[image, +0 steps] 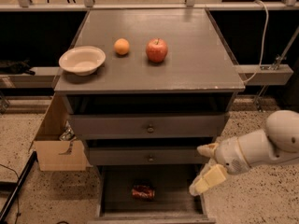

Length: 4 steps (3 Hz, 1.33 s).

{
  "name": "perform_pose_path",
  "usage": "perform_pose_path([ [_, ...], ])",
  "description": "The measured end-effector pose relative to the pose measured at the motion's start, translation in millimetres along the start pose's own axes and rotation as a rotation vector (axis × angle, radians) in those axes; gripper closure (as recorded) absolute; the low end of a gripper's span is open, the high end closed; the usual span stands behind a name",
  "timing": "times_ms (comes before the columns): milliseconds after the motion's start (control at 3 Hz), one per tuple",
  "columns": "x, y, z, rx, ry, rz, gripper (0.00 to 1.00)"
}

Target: Pick coke can from bottom drawer and place on counter

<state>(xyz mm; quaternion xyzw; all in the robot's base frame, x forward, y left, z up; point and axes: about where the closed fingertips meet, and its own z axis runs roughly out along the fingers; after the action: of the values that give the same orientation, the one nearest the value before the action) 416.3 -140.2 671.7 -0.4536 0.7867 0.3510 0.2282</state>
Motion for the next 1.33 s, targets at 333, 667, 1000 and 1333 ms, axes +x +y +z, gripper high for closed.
perform_pose_path([
  [333, 33.6, -7.0, 42.8, -0.019, 0.091, 0.097, 0.0],
  [667, 51.0, -30.1, 83.2, 0.032, 0.218, 0.135, 0.0],
  [1000, 51.1, -30.1, 83.3, 0.032, 0.218, 0.135, 0.0],
  [1333, 58.4, -37.5, 97.6, 0.024, 0.207, 0.177, 0.0],
])
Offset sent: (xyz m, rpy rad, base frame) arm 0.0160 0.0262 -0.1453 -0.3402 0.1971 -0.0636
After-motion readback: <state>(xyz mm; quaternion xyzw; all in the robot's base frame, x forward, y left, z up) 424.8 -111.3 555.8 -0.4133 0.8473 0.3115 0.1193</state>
